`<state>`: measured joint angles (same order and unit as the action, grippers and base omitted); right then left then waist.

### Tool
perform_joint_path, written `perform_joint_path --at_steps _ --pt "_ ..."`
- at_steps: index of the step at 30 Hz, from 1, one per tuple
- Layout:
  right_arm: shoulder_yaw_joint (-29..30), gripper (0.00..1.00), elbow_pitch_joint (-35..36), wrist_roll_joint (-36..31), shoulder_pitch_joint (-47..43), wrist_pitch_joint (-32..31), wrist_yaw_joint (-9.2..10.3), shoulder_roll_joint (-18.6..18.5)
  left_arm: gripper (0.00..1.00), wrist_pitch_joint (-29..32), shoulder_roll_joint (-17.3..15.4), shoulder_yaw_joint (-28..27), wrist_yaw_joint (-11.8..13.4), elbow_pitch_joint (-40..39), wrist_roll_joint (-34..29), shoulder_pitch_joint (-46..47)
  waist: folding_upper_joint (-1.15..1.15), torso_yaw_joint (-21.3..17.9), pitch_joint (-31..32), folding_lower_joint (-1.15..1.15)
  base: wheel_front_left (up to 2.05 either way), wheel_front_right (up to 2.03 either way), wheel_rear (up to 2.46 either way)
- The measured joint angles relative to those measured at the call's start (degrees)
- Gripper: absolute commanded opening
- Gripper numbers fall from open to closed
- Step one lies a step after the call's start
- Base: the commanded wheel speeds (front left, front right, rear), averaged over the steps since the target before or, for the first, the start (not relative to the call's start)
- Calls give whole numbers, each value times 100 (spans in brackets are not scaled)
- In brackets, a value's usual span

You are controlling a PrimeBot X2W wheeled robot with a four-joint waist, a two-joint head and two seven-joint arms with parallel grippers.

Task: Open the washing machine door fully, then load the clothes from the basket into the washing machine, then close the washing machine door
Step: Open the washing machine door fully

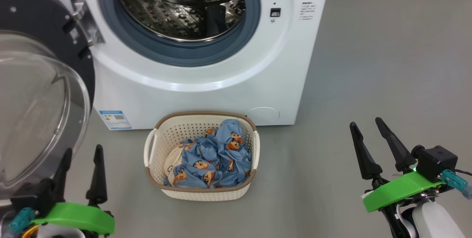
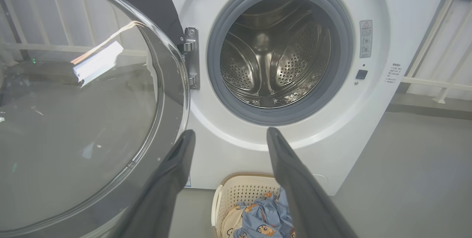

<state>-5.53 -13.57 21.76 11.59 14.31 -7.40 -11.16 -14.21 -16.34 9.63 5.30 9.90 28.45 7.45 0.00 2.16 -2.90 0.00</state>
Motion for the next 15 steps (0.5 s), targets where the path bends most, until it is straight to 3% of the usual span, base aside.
perform_joint_path --at_steps 15 --pt "21 100 -11 -1 -3 0 0 -114 100 -2 492 -65 -16 -214 -375 -367 0 -385 124 0 0 0 0"
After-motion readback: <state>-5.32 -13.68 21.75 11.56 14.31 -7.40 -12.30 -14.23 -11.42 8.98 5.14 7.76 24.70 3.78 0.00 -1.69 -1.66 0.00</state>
